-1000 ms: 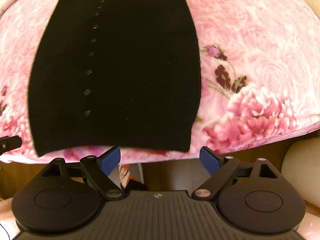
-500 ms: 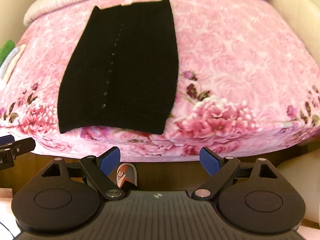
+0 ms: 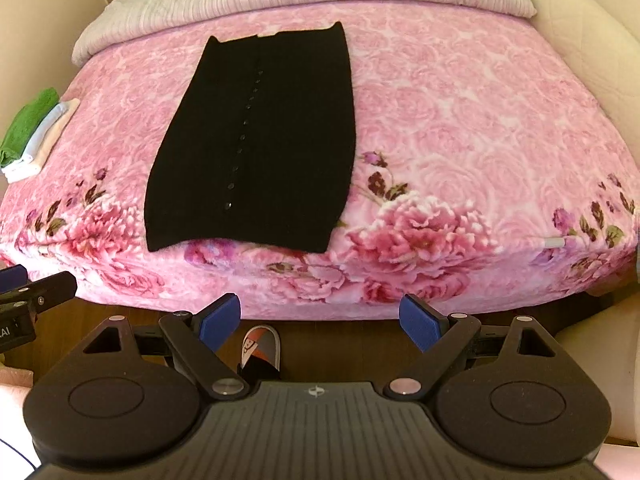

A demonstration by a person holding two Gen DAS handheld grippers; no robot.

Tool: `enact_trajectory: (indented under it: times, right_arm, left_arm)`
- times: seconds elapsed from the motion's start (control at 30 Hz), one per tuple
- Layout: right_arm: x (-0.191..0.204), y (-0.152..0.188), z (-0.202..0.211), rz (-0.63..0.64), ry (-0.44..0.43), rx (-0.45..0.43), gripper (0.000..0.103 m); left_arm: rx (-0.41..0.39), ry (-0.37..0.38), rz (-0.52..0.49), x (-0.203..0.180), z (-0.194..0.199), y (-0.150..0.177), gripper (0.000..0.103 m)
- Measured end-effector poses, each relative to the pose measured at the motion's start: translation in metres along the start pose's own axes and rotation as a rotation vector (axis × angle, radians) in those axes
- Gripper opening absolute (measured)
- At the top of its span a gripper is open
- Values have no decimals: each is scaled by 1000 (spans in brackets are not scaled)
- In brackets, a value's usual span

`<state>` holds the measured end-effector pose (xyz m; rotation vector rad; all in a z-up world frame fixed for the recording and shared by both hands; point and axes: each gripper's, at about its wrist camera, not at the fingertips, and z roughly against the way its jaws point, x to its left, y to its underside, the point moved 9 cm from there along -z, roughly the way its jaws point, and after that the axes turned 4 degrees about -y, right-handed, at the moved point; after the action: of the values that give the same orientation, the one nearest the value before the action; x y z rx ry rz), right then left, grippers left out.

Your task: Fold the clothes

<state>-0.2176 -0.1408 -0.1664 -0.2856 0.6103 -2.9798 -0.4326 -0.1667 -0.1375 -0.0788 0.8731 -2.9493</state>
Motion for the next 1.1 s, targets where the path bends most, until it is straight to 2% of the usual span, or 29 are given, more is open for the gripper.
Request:
enact_trajectory:
  times: [0.47, 0.83, 1.1]
  right_arm:
    - [13, 9, 18, 64, -3, -18, 89]
    - [11, -8, 19, 66, -12, -38, 89]
    - [16, -27, 5, 70, -9, -25, 89]
  left_arm:
    - [-23, 11, 7, -4, 18, 8, 78]
    - [-27, 7, 9, -1, 12, -5, 79]
    - [-11, 15, 20, 10, -9, -23, 80]
